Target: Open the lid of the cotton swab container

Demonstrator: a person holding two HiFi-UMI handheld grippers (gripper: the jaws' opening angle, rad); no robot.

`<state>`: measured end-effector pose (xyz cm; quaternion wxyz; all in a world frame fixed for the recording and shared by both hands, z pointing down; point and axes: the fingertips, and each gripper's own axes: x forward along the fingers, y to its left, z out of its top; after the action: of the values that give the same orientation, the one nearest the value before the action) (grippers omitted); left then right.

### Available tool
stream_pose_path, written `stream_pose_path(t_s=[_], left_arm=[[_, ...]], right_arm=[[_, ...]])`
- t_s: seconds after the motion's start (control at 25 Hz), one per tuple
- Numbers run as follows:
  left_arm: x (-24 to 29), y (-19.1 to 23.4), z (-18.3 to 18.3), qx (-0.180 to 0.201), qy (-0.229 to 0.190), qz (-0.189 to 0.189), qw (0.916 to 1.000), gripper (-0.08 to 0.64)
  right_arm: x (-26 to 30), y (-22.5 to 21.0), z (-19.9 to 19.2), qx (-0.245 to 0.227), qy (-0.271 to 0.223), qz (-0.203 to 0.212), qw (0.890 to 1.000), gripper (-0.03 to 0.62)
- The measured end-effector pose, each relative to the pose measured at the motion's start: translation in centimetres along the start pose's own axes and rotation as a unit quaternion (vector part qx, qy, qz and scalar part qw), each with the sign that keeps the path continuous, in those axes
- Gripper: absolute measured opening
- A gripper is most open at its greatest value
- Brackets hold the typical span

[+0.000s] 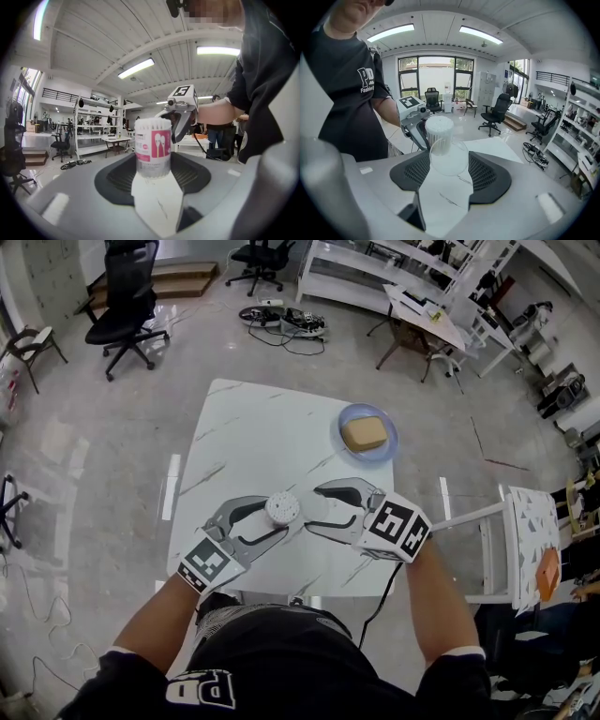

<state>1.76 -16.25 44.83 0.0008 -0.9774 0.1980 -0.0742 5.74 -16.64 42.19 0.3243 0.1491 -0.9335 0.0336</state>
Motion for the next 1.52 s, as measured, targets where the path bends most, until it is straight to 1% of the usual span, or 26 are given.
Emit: stream_pose_path(t_s=[0.24,0.44,0.92,1.28,1.52], left_arm=[[-0.1,-0.6,0.2,-0.003,-0.001,-0.006,1.0000,0.284],[-0.3,-0.6,0.0,-0.009,-0.007,-0.006,0.9999,0.284],[0.0,-0.6,-1.7,-0.002,0.016,0.000,0.9999,0.284],[0.1,-0.3,-1.8,0.000,0.017,0.006,0.9998,0.284],[0.0,0.5,-1.8,-0.002,0.017,0.022,0.9996,0.284]], right_arm=[[-0.3,0.5,-0.1,0.019,-0.030,-0.005,0.999,0.255],[-0.1,0.7,0.0,0.018,-0.057,-0.007,0.998,0.255],[-0.5,0.2,0.5,-0.021,-0.045,-0.032,0.998,0.256],[-1.4,-0.5,1.0,-0.027,-0.053,-0.046,0.997,0.258],[-2.2,-1.1,1.2,-0.011,-0.076,-0.057,0.995,0.258]])
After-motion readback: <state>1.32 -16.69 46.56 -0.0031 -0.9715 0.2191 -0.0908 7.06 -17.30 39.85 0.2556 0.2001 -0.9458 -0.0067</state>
